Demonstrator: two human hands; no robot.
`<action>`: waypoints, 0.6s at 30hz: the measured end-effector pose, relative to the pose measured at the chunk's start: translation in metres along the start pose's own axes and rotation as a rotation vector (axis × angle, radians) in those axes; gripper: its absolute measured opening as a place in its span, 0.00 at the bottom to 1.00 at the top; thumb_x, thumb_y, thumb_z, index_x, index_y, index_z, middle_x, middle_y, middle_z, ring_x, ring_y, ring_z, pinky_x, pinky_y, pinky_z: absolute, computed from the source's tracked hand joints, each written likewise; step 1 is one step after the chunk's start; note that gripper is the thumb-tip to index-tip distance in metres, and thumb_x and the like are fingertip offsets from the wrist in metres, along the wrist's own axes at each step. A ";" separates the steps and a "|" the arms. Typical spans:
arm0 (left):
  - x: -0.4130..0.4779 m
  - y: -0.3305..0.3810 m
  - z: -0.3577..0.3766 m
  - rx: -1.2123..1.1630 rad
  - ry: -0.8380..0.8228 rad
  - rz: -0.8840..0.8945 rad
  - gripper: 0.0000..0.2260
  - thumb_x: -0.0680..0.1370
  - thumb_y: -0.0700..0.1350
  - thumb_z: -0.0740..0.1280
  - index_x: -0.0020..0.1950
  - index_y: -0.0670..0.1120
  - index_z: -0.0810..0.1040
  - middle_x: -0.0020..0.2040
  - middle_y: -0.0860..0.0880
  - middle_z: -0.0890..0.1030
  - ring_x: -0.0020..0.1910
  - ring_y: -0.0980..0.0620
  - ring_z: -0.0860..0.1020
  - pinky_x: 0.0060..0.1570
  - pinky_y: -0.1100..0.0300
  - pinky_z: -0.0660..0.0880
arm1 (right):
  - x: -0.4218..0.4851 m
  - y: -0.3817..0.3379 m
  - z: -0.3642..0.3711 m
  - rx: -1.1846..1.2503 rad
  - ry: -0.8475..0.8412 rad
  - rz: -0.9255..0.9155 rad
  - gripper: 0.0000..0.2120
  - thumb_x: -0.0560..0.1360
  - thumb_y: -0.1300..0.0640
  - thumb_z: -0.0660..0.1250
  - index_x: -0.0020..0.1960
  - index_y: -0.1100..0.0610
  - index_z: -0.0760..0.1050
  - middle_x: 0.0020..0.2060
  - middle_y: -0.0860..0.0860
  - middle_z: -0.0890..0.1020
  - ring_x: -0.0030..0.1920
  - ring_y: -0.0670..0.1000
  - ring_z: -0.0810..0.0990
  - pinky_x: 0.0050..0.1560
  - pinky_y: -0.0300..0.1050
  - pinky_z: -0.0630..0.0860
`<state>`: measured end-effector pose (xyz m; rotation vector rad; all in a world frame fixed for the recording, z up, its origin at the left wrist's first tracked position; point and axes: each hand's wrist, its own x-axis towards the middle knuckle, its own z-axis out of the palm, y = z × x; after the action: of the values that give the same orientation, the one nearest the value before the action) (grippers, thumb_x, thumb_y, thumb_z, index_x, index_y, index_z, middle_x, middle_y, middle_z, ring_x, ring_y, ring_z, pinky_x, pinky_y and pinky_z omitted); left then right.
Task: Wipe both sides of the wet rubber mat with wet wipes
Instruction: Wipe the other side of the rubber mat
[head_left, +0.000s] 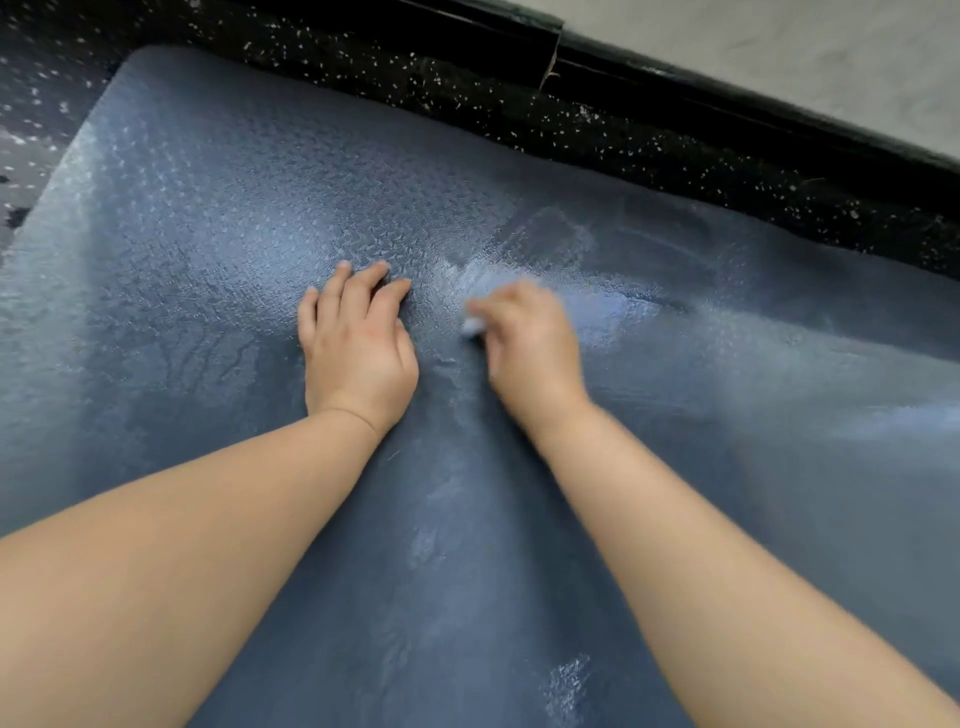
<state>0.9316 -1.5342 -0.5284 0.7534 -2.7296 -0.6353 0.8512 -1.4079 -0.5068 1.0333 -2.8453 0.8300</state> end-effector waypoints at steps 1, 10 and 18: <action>0.000 0.000 -0.001 -0.017 -0.003 -0.001 0.17 0.77 0.38 0.61 0.66 0.45 0.75 0.70 0.46 0.70 0.73 0.43 0.60 0.72 0.49 0.47 | -0.033 -0.015 0.003 0.044 0.002 -0.062 0.09 0.68 0.69 0.64 0.43 0.61 0.82 0.38 0.58 0.80 0.38 0.59 0.77 0.41 0.47 0.73; -0.014 -0.016 -0.026 0.007 -0.277 0.099 0.21 0.78 0.42 0.62 0.71 0.46 0.68 0.74 0.45 0.61 0.75 0.44 0.53 0.73 0.50 0.46 | -0.081 -0.027 -0.019 0.159 0.037 0.048 0.13 0.68 0.72 0.66 0.49 0.61 0.82 0.43 0.58 0.80 0.45 0.57 0.77 0.48 0.41 0.69; -0.118 -0.026 -0.056 0.100 -0.249 0.076 0.21 0.73 0.46 0.60 0.65 0.42 0.76 0.68 0.40 0.71 0.71 0.37 0.64 0.70 0.40 0.54 | -0.046 -0.008 -0.015 -0.034 -0.049 0.269 0.13 0.73 0.68 0.63 0.53 0.61 0.81 0.50 0.61 0.79 0.53 0.61 0.76 0.52 0.48 0.70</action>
<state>1.0605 -1.5105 -0.5046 0.6262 -3.0208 -0.6168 0.8891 -1.3785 -0.4988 0.6851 -3.0731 0.7746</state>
